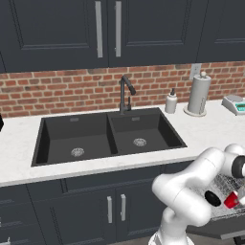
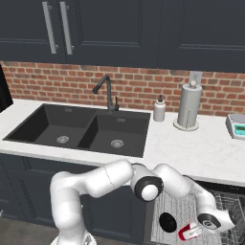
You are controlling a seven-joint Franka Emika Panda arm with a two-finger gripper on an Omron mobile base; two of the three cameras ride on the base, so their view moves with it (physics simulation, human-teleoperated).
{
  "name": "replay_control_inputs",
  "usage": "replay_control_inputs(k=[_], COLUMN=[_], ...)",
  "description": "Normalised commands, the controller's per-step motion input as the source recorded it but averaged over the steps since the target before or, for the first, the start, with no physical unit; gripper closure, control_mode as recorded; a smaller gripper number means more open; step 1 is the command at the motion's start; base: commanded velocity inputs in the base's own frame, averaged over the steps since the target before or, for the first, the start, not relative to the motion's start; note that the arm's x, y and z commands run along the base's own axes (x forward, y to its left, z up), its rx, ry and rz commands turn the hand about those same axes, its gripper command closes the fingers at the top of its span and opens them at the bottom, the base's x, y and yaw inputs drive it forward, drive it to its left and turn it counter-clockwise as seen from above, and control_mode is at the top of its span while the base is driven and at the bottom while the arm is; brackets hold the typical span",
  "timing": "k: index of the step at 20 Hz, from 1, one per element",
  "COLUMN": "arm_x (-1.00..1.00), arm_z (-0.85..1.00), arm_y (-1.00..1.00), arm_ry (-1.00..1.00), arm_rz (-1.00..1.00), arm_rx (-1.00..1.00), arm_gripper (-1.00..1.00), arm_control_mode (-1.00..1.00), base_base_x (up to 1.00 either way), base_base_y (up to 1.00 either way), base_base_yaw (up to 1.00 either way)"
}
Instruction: Pick up the cup and bowl from the counter, place them in the dishwasher, and close the dishwasher door.
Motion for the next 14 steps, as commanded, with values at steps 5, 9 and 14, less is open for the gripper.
replay_control_inputs(k=[5, 9, 14], arm_x=[0.00, 0.00, 0.00], arm_z=[-0.32, -0.26, -0.04], arm_y=[0.00, 0.00, 0.00], arm_ry=[0.04, 0.02, 0.00], arm_rz=[0.02, 0.02, 0.00], arm_rx=[0.03, 0.02, 0.00], arm_gripper=[-1.00, -1.00, -1.00], arm_control_mode=[-1.00, -1.00, -1.00], base_base_x=[0.00, 0.00, 0.00], base_base_y=[0.00, 0.00, 0.00], base_base_yaw=[0.00, 0.00, 0.00])
